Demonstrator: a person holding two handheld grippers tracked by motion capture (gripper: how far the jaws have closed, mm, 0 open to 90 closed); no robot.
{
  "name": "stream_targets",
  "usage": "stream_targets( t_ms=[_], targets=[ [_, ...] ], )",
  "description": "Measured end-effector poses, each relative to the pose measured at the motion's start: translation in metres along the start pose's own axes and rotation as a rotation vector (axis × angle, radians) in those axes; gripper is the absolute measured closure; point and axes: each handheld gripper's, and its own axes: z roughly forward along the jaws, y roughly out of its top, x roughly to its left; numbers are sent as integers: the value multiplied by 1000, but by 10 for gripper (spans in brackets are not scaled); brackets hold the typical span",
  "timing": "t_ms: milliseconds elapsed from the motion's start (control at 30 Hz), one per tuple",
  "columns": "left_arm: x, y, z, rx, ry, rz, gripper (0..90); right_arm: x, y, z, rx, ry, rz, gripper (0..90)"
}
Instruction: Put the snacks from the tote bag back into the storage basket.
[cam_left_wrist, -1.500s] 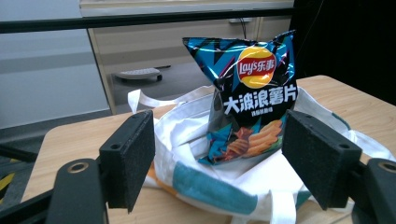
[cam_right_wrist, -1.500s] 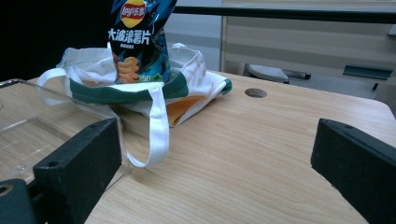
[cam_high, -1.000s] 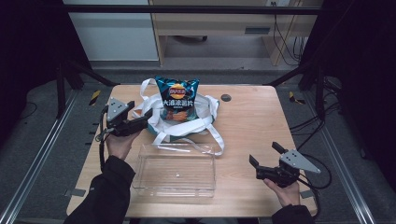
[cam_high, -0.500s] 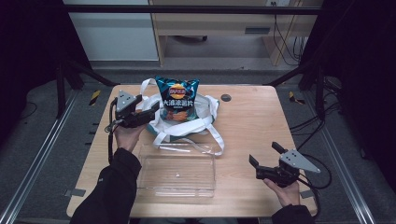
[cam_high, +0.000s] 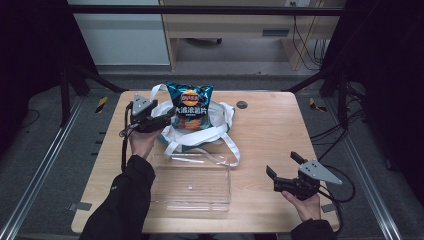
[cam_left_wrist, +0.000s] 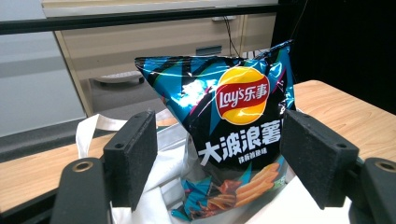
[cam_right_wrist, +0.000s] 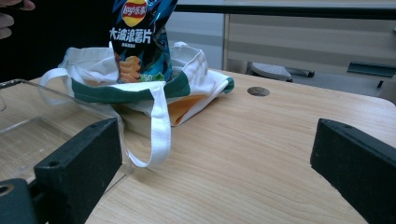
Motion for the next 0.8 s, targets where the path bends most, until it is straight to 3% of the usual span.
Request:
stream_targets(
  t_ms=[200,400,800],
  targets=[
    [3,0,12,18,12,1,276,1,0,1,3,3,-5,25],
    [9,-1,23,30,21,-25,279,1,0,1,4,6,-7,25],
    [7,-9,40,60,34,-13,287,1,0,2,9,9,-6,26]
  ],
)
